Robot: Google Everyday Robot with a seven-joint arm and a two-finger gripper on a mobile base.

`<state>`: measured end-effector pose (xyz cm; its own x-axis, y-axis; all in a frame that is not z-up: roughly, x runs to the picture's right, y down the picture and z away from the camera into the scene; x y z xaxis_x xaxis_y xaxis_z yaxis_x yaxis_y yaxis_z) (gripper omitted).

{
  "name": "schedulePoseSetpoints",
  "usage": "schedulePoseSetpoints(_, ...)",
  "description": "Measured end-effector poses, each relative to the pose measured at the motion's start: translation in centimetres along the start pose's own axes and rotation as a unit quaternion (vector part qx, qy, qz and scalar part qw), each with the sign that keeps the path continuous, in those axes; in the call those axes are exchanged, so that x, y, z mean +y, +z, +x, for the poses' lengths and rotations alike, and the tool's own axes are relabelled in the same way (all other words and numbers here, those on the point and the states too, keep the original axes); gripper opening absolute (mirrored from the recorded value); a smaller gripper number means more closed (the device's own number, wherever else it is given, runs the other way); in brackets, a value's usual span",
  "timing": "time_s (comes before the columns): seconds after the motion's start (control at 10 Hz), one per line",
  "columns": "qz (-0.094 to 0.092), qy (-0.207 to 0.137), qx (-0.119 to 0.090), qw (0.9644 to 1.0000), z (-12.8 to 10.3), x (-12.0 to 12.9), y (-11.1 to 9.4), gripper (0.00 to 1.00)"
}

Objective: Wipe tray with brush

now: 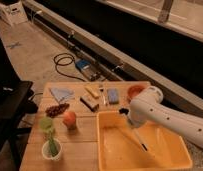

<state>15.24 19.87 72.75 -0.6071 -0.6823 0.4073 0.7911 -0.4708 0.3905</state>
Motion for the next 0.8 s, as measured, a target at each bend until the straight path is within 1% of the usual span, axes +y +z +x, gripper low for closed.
schedulePoseSetpoints(0.1, 0.010, -0.013, 0.010, 0.9998, 0.3, -1.6, -0.1, 0.00)
schedulePoseSetpoints(0.2, 0.020, -0.035, 0.015, 0.9991, 0.3, -3.4, -0.1, 0.00)
schedulePoseSetpoints(0.3, 0.024, -0.047, 0.014, 0.9985, 0.1, -4.3, 0.0, 0.00)
schedulePoseSetpoints(0.4, 0.025, -0.062, 0.004, 0.9978, -0.6, -5.3, 0.4, 0.00)
schedulePoseSetpoints(0.5, 0.022, -0.066, -0.009, 0.9975, -1.3, -5.8, 0.5, 0.00)
schedulePoseSetpoints(0.6, 0.018, -0.058, -0.017, 0.9980, -2.0, -5.5, 0.5, 0.00)
schedulePoseSetpoints(0.7, 0.014, -0.048, -0.025, 0.9984, -2.6, -4.6, 0.5, 0.00)
schedulePoseSetpoints(0.8, 0.011, -0.025, -0.031, 0.9991, -3.2, -2.6, 0.4, 0.00)
